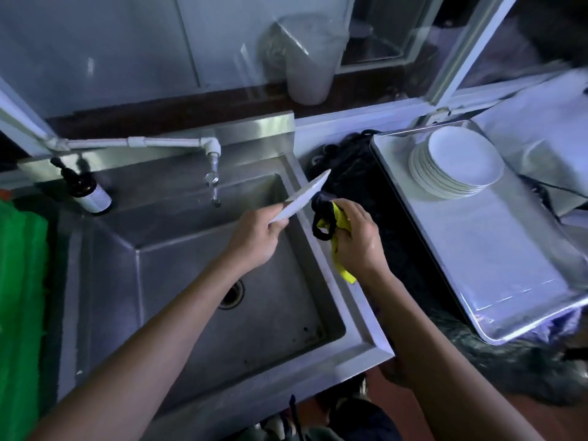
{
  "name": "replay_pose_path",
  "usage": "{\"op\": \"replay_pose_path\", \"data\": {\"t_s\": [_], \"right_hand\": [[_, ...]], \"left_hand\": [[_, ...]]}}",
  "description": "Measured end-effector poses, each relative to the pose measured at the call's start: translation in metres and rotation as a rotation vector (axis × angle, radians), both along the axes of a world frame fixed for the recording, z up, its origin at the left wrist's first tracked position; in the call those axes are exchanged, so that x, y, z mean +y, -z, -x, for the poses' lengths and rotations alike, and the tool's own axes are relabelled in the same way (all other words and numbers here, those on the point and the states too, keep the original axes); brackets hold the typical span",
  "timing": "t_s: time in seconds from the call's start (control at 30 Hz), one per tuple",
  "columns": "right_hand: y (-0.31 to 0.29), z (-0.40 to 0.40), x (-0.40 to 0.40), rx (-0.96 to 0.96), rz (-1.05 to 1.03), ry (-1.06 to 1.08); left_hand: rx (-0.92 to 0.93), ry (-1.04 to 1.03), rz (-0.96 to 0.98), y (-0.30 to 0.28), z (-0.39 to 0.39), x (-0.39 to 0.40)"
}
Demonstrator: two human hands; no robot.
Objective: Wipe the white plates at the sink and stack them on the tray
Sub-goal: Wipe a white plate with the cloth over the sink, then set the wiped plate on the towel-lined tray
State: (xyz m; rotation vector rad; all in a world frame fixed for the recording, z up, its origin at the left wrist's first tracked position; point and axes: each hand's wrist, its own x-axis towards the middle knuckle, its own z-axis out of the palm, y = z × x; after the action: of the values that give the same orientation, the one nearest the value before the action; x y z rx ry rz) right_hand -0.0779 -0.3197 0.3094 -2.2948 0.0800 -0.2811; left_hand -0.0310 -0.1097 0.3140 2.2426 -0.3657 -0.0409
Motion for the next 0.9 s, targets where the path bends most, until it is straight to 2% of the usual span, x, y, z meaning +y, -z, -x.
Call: {"op": "replay_pose_path", "data": {"t_s": [0.2, 0.4, 0.63, 0.9], "right_hand": [[-0.009, 0.003, -0.093, -0.052, 0.035, 0.132], [-0.005, 0.003, -0.186, -0.003, 0.104, 0.195], [0.010, 0.004, -0.283, 0.041, 0.055, 0.183], [0.025, 0.003, -0.354, 0.090, 0.059, 0.195]], "left_hand": [[-0.259, 0.240, -0.152, -0.029, -0.029, -0.090], [-0.304, 0.352, -0.276, -0.037, -0.052, -0.199], [-0.389, 0.411, -0.397, -0.041, -0.076, -0.318], [-0.417, 0.468, -0.581, -0.022, -0.107, -0.420]]}}
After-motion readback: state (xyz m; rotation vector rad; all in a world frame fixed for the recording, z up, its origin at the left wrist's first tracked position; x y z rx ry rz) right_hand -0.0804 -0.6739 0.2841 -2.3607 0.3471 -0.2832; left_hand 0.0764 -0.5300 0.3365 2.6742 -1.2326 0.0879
